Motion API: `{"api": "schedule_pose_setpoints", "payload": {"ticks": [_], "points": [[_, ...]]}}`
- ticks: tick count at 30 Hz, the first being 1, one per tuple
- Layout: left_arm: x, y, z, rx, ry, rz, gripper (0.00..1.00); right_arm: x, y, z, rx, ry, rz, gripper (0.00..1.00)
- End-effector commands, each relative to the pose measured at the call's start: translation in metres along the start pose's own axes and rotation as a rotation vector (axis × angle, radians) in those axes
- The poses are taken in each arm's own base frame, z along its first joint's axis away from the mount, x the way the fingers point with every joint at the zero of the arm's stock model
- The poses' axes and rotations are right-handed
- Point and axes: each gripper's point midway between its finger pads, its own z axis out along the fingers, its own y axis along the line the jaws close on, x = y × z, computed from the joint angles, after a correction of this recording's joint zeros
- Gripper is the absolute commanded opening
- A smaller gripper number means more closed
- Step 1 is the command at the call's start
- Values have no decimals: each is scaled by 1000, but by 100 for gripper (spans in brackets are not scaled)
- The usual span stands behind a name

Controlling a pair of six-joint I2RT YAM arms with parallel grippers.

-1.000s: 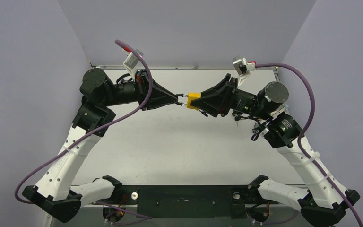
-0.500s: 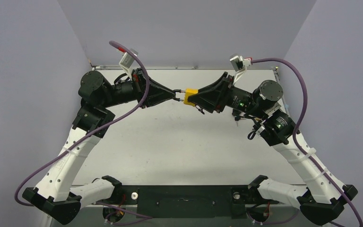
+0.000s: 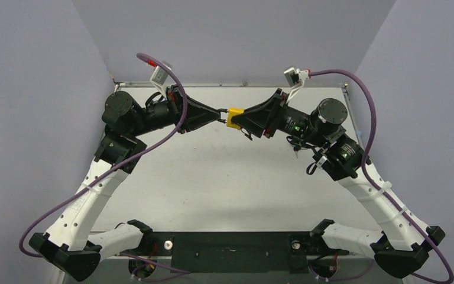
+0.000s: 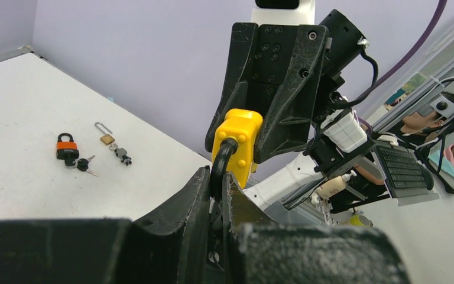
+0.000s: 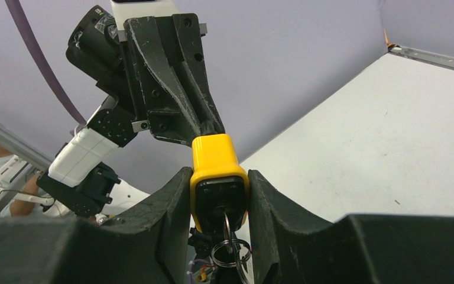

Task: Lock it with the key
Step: Lock the lock.

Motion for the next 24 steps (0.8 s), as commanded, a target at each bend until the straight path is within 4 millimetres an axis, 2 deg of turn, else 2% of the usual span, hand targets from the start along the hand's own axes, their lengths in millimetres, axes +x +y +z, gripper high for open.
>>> {"api": "schedule_pose_setpoints", "payload": {"ticks": [1,11,24], "points": [[25,-30,9,127,90,-56,0,-13,11,19,-35,-55,-48,0],[39,-39,16,141,120,-71,0,-8,3,28,-5,-34,-64,0],[32,-63,19,214,106,-84,0,12,-11,39,44,24,-84,0]]}}
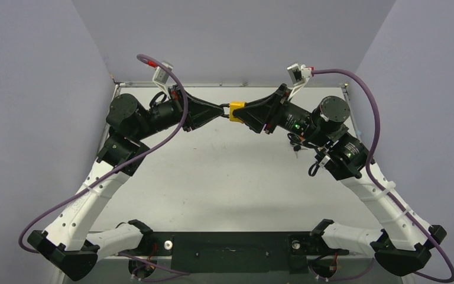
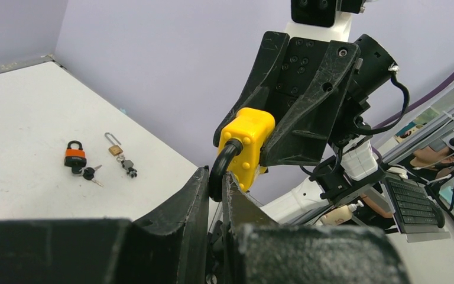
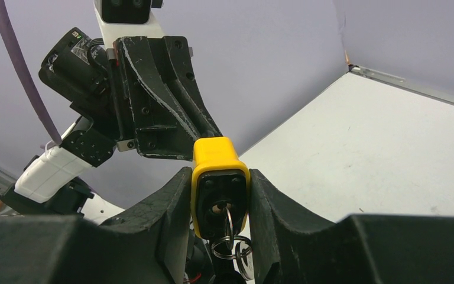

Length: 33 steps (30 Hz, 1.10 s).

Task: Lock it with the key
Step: Lock the lock.

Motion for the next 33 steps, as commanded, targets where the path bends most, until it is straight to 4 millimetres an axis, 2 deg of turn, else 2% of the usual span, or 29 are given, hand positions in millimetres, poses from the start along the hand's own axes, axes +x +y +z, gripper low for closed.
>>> {"api": "schedule_pose_setpoints", "payload": {"ticks": [1,8,12,21,28,33], "points": [[36,-70,0,286,184,-68,0,30,0,36,-44,70,-7,0],[18,-92,3,356,159,-57,0,48,-8,39,-25,107,-11,0],[16,-104,3,397,160,-61,0,55,-13,40,-10,122,-14,0],[15,-115,2,424,165,-63,0,67,-17,48,-17,153,-6,0],[2,-120,8,419,147,-38,0,83,-14,49,-4,194,-21,0],[-17,-118,13,371,104,-4,0,97,-18,46,22,214,-21,0]]}}
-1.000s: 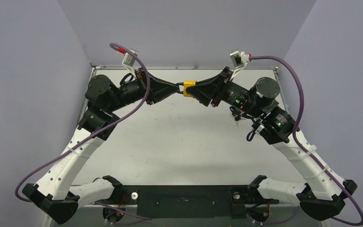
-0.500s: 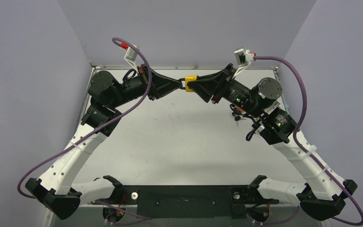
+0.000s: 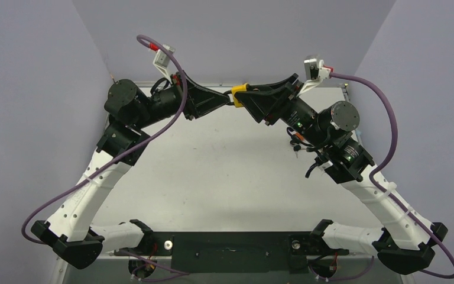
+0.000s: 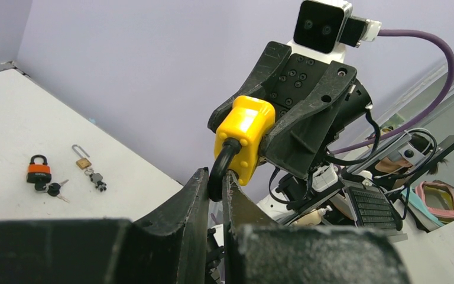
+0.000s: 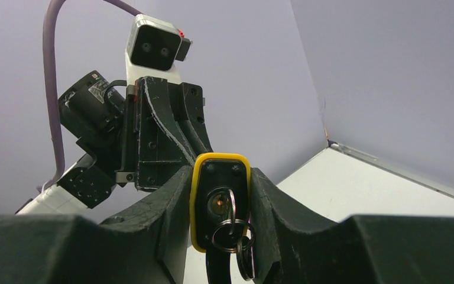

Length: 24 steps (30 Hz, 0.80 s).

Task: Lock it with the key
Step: Lock the lock.

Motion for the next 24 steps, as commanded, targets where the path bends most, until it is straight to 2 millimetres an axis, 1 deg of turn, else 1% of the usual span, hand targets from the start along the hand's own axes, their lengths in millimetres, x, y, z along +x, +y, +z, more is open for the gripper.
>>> {"api": "schedule_pose_setpoints", "payload": {"ticks": [1,4,6,11,15,18,24], "points": [[12,-85,-1,293,115,71,0,155,-21,6,16,436,92,0],[8,-89,2,309,116,60,0,159,-21,3,26,441,88,0],[9,-93,5,333,123,52,0,162,-21,3,32,448,82,0],[17,-98,10,351,157,44,0,172,-20,6,32,472,77,0],[17,-97,11,343,165,46,0,181,-17,7,28,493,75,0],[15,-100,11,350,164,51,0,186,-17,6,36,503,72,0],[9,-114,14,387,160,69,0,202,-20,4,56,534,68,0]]}}
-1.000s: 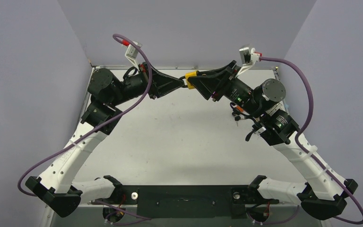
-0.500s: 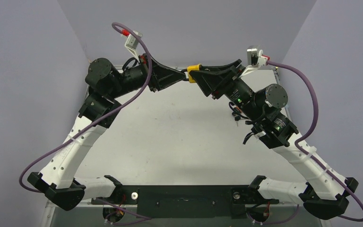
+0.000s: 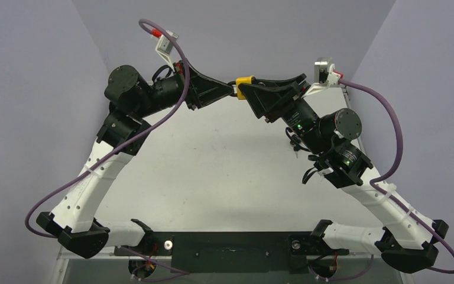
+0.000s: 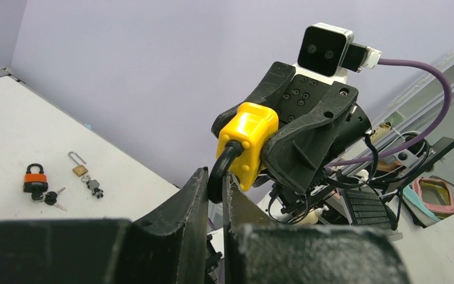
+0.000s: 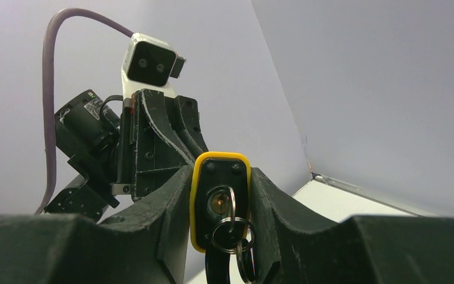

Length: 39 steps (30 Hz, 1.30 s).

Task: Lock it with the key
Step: Lock the lock.

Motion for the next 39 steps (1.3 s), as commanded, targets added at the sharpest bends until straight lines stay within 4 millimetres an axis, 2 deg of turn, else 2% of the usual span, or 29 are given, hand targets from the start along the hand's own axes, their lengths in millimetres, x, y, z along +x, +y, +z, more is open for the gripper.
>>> {"api": "schedule_pose_setpoints", "payload": {"ticks": [1,6,11,16,22,25,31,36,38,39], "points": [[24,-105,2,389,139,66,0,218,-17,-26,-12,666,71,0],[29,-115,7,417,161,61,0,226,-20,-27,0,676,66,0],[36,-113,10,406,178,69,0,228,-23,-26,8,675,62,0],[48,-73,10,256,191,84,0,210,-27,-27,21,630,53,0],[44,-28,-11,130,133,84,0,184,-41,-29,25,576,81,0],[42,1,-21,59,116,77,0,171,-52,-29,31,539,104,21],[51,31,-33,-29,111,98,0,144,-57,-33,-22,468,134,50],[59,46,-43,-74,137,119,0,128,-59,-40,-81,411,143,67],[62,50,-46,-89,153,133,0,116,-68,-44,-82,378,145,69],[62,51,-47,-91,157,149,0,109,-63,-46,-112,358,145,70]]}}
